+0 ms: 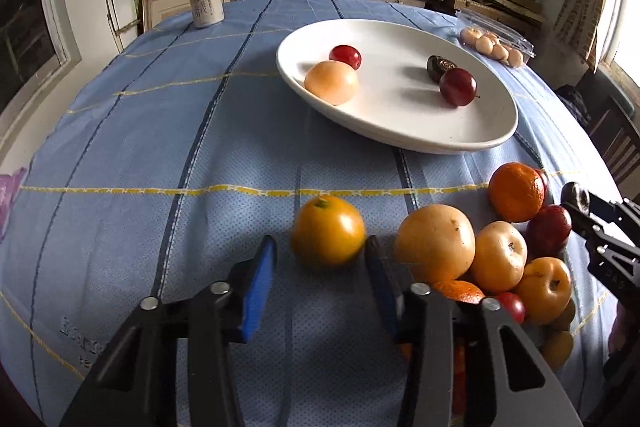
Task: Organize fruits
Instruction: 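Grasp a small yellow-orange citrus with the left gripper while the right holds its fruit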
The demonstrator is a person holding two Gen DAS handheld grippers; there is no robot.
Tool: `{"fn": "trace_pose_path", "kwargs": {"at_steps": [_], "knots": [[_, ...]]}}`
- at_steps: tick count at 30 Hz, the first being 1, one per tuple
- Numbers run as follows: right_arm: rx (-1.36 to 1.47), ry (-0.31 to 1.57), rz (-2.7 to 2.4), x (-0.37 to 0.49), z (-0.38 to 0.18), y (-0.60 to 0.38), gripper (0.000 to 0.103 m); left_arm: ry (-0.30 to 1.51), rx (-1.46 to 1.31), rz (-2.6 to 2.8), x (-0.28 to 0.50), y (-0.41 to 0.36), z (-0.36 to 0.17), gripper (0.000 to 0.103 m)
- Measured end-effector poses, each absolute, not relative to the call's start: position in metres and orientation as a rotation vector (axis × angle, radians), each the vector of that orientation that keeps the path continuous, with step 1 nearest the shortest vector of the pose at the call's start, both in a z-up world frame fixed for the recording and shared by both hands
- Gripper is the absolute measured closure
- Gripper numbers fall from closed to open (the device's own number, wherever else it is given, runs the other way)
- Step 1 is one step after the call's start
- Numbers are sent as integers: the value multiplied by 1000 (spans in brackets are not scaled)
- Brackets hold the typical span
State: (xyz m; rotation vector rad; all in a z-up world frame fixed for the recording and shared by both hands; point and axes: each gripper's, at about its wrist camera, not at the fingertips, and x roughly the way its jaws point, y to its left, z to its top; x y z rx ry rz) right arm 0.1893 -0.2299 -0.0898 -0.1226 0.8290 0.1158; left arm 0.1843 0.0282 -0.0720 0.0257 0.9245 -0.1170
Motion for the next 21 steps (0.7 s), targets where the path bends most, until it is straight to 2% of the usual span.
{"fn": "trace_pose_path", "kwargs": {"at_steps": [1, 8, 10, 15, 16, 17, 21], "knots": [[-124, 828, 117, 189, -90, -229, 62, 922, 19, -121, 184, 29, -72, 64], [-128, 826, 117, 189, -90, -228, 62, 919, 7, -127, 189, 28, -73, 64], [-128, 827, 115, 189, -90, -228, 62, 914, 19, -125, 190, 26, -73, 54], [-132, 826, 114, 189, -90, -228, 62, 916, -10, -121, 196, 29, -74, 53], [-132, 826, 114, 189, -90, -228, 62, 917, -15, -127, 196, 29, -74, 54], [-132, 826, 114, 189, -90, -228, 62, 919, -22, -136, 196, 30, -75, 64], [-129, 827, 113, 189, -90, -228, 62, 916, -54, -151, 194, 33, -73, 65]]}}
